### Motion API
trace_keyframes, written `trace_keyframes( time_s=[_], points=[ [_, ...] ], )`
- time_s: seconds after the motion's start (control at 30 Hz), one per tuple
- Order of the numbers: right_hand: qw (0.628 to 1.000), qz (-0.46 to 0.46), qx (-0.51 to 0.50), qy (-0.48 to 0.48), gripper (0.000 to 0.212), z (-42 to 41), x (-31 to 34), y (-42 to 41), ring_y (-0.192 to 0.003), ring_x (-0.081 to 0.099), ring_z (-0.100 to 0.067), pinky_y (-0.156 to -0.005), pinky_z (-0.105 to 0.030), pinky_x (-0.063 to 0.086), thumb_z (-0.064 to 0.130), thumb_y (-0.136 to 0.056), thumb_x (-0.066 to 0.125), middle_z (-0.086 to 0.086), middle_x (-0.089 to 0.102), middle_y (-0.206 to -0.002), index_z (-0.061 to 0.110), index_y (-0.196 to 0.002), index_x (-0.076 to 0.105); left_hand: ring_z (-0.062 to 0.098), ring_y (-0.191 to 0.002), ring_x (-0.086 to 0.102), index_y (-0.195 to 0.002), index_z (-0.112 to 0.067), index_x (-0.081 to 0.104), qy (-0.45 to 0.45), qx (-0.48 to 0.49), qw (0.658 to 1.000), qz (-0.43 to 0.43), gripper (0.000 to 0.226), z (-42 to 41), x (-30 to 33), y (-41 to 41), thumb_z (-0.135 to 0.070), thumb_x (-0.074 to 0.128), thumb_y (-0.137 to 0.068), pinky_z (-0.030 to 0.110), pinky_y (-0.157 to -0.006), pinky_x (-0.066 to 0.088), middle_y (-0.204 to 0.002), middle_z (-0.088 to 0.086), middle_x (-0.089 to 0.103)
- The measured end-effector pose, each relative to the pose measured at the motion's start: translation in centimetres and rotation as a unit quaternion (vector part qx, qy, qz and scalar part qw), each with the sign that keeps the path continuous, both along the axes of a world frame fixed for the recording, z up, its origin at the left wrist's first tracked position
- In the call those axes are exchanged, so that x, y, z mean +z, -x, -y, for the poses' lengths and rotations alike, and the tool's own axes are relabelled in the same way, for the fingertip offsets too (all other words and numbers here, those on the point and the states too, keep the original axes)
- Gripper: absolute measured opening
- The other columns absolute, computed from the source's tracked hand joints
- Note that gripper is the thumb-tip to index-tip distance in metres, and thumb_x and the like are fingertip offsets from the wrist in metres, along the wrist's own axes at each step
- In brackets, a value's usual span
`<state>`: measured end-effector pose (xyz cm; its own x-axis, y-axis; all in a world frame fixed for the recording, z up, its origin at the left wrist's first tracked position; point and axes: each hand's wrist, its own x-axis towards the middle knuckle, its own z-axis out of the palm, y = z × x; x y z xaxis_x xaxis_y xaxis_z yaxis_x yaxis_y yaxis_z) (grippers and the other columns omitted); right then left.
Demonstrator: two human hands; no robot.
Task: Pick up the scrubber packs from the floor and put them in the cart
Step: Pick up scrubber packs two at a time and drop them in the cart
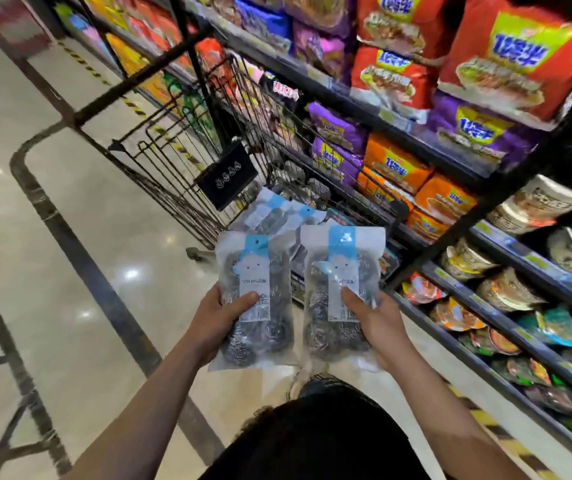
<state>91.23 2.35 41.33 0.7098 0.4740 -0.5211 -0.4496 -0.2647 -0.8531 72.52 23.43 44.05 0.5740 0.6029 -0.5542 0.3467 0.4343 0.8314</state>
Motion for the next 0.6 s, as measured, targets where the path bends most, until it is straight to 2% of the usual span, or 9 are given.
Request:
trace_keyframes(
  time_s=[0.07,0.13,0.2,0.3,0.37,0.4,0.47,0.5,0.6],
  points=[
    [1.000,0.004,0.001,0.017,0.029,-2.5,0.2,-1.1,-0.102,0.075,-0.010,-0.088,-0.032,0.057,0.036,-0.092,0.078,0.011,0.081,-0.108,0.026,-0.119,0.073,0.030,-0.095,0.078,-0.123,-0.012,0.063,-0.002,-0.013,1.000,0.005,0.035,-3.0,0.1,-2.2,-0.010,0.075,-0.090,0.037,-0.072,0.063,-0.108,0.010,0.080],
    [1.000,0.003,-0.004,0.019,0.017,-4.7,-0.1,-2.3,-0.098,0.074,-0.005,-0.080,-0.023,0.054,0.032,-0.094,0.077,0.014,0.079,-0.106,0.030,-0.110,0.073,0.032,-0.095,0.078,-0.123,-0.014,0.063,-0.005,-0.027,1.000,0.003,0.035,-5.8,0.3,-4.0,-0.011,0.076,-0.090,0.043,-0.077,0.063,-0.109,0.011,0.080],
    [1.000,-0.007,-0.012,0.015,0.019,-6.9,-0.3,-3.1,-0.100,0.072,-0.004,-0.081,-0.023,0.053,0.031,-0.092,0.079,0.015,0.077,-0.108,0.031,-0.109,0.070,0.032,-0.095,0.078,-0.124,-0.014,0.062,-0.008,-0.041,0.999,0.000,0.038,-8.4,0.2,-5.5,-0.013,0.077,-0.089,0.046,-0.080,0.063,-0.109,0.011,0.079],
    [0.999,0.003,-0.040,0.025,0.052,-10.4,-1.2,-4.2,-0.110,0.072,-0.015,-0.099,-0.037,0.055,0.043,-0.084,0.085,0.006,0.077,-0.118,0.021,-0.128,0.068,0.030,-0.095,0.078,-0.126,-0.015,0.062,-0.015,-0.067,0.998,-0.007,0.041,-12.6,-0.2,-7.8,-0.015,0.079,-0.088,0.043,-0.079,0.063,-0.110,0.010,0.079],
    [0.998,0.011,-0.062,0.023,0.052,-12.6,-1.6,-4.7,-0.111,0.071,-0.018,-0.100,-0.039,0.054,0.039,-0.085,0.085,0.004,0.076,-0.119,0.018,-0.129,0.068,0.029,-0.094,0.078,-0.126,-0.016,0.062,-0.016,-0.087,0.996,-0.009,0.041,-15.5,-0.7,-9.4,-0.016,0.079,-0.088,0.040,-0.076,0.063,-0.107,0.008,0.080],
    [0.997,0.013,-0.072,0.022,0.058,-13.8,-1.9,-4.9,-0.114,0.070,-0.019,-0.102,-0.041,0.053,0.043,-0.084,0.085,0.004,0.074,-0.123,0.019,-0.133,0.065,0.029,-0.095,0.078,-0.126,-0.015,0.063,-0.016,-0.101,0.995,-0.008,0.041,-17.0,-1.0,-10.2,-0.016,0.079,-0.088,0.039,-0.075,0.063,-0.107,0.007,0.080],
    [0.995,0.015,-0.091,0.035,0.090,-16.4,-1.8,-5.1,-0.126,0.063,-0.021,-0.108,-0.046,0.051,0.063,-0.072,0.085,0.004,0.066,-0.138,0.022,-0.146,0.055,0.030,-0.096,0.078,-0.128,-0.014,0.063,-0.013,-0.138,0.990,-0.001,0.041,-20.0,-1.7,-12.0,-0.014,0.077,-0.089,0.039,-0.075,0.063,-0.109,0.008,0.080],
    [0.994,0.017,-0.101,0.041,0.097,-17.5,-2.1,-5.2,-0.129,0.062,-0.021,-0.109,-0.048,0.051,0.068,-0.070,0.084,0.004,0.064,-0.142,0.023,-0.149,0.052,0.029,-0.097,0.078,-0.128,-0.013,0.064,-0.013,-0.155,0.988,0.003,0.040,-21.4,-2.1,-12.9,-0.013,0.077,-0.090,0.039,-0.075,0.063,-0.110,0.008,0.080],
    [0.987,0.007,-0.153,0.047,0.065,-21.0,-2.8,-5.7,-0.116,0.071,-0.017,-0.093,-0.039,0.059,0.047,-0.083,0.084,0.003,0.075,-0.126,0.020,-0.138,0.062,0.026,-0.099,0.077,-0.127,-0.015,0.065,-0.012,-0.203,0.979,0.001,0.041,-25.8,-3.3,-15.5,-0.016,0.079,-0.089,0.040,-0.080,0.062,-0.112,0.005,0.079]
  ],
)
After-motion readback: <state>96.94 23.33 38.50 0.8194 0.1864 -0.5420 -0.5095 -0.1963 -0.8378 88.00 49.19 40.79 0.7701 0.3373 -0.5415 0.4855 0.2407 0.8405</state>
